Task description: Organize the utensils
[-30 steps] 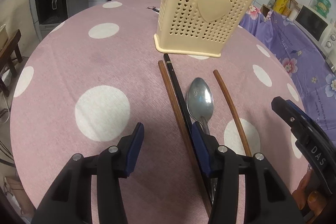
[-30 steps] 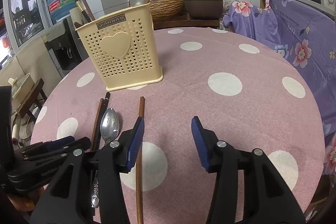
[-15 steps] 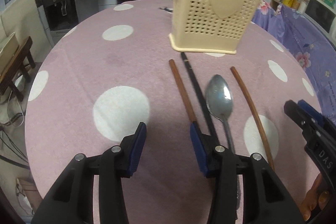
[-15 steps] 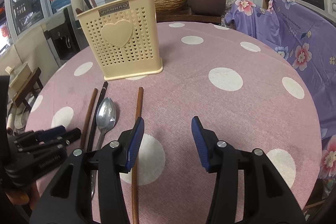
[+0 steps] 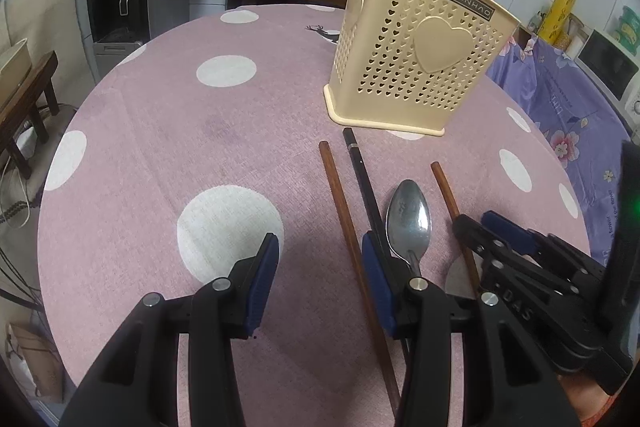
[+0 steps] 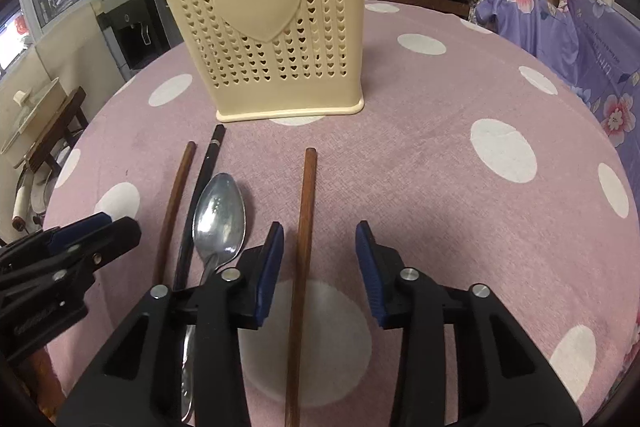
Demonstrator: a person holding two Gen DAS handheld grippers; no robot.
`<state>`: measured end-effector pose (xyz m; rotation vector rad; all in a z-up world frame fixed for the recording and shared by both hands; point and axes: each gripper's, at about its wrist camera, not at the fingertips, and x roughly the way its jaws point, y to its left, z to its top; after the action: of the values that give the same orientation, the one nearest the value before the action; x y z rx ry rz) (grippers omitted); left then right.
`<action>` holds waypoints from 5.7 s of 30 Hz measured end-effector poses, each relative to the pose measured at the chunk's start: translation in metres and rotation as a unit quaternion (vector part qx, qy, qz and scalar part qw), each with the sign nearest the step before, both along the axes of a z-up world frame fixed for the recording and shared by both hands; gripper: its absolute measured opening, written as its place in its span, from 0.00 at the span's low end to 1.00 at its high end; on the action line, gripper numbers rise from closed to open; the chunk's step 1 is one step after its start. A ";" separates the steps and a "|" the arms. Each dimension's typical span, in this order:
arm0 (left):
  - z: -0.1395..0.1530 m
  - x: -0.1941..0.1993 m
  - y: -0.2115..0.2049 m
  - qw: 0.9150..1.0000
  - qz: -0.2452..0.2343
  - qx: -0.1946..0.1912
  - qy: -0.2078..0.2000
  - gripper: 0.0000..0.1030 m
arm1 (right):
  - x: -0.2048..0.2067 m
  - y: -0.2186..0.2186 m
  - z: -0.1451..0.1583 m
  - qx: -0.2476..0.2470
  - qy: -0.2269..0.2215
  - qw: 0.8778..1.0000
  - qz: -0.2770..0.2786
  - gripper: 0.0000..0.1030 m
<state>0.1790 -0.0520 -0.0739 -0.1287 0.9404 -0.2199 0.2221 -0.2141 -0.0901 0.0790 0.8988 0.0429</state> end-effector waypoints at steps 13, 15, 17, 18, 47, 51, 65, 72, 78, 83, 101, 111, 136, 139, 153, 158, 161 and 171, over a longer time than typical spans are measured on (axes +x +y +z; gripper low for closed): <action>-0.005 0.030 -0.014 1.000 -0.004 0.008 0.012 0.32 | 0.032 0.012 -0.003 -0.044 0.007 0.999 0.002 0.09; -0.007 0.034 -0.019 1.000 -0.004 0.017 0.012 0.30 | 0.033 0.009 -0.003 -0.036 0.005 0.999 -0.001 0.09; -0.009 0.037 -0.022 1.000 -0.005 0.017 0.016 0.29 | 0.032 0.008 -0.003 -0.033 0.003 0.999 -0.002 0.08; -0.011 0.038 -0.023 1.000 -0.004 0.017 0.018 0.29 | 0.031 0.008 -0.003 -0.034 0.002 0.999 -0.002 0.08; -0.008 0.047 -0.015 1.000 0.008 0.029 -0.003 0.09 | 0.022 -0.016 0.006 0.036 -0.017 0.999 -0.029 0.08; 0.003 0.042 -0.012 1.000 0.006 0.011 -0.012 0.08 | 0.015 -0.024 0.018 0.051 -0.037 0.997 -0.034 0.08; 0.108 0.008 0.022 0.989 0.009 -0.049 -0.137 0.08 | -0.032 -0.055 0.114 0.088 -0.175 0.980 -0.038 0.07; 0.140 0.000 0.031 0.981 0.016 -0.053 -0.186 0.07 | -0.058 -0.060 0.162 0.080 -0.230 0.969 -0.029 0.07; 0.142 0.004 0.032 0.980 0.020 -0.049 -0.192 0.07 | -0.055 -0.051 0.167 0.065 -0.232 0.970 -0.017 0.07; 0.144 0.002 0.036 0.979 0.019 -0.050 -0.197 0.07 | -0.053 -0.047 0.169 0.062 -0.230 0.971 -0.012 0.07; 0.292 0.028 0.012 0.942 -0.011 -0.106 -0.318 0.07 | -0.007 -0.039 0.312 0.042 -0.335 0.941 -0.015 0.07; 0.253 0.088 -0.029 0.950 0.011 -0.057 -0.306 0.07 | 0.051 -0.029 0.300 0.019 -0.334 0.941 -0.052 0.08; 0.166 0.060 -0.011 0.971 -0.020 -0.052 -0.233 0.50 | 0.048 -0.037 0.194 0.059 -0.272 0.959 -0.057 0.51; 0.162 0.035 0.005 0.966 -0.002 -0.049 -0.253 0.66 | 0.026 -0.033 0.190 0.046 -0.274 0.959 -0.056 0.52; 0.065 -0.002 0.059 0.983 0.072 0.010 -0.169 0.95 | -0.034 0.006 0.088 0.022 -0.144 0.989 -0.022 0.60; 0.048 -0.008 0.079 0.983 0.100 0.032 -0.153 0.95 | -0.038 0.014 0.054 0.035 -0.098 0.994 -0.015 0.60; 0.045 -0.008 0.078 0.984 0.092 0.046 -0.146 0.95 | -0.036 0.023 0.039 0.037 -0.076 0.996 -0.009 0.60; 0.043 -0.013 0.073 0.985 0.075 0.038 -0.150 0.95 | -0.016 0.052 0.011 0.006 -0.023 1.000 -0.006 0.60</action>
<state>0.1661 0.0214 -0.0307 -0.0926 0.6351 -0.0612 0.2060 -0.1623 -0.0788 0.0945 0.8521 0.0383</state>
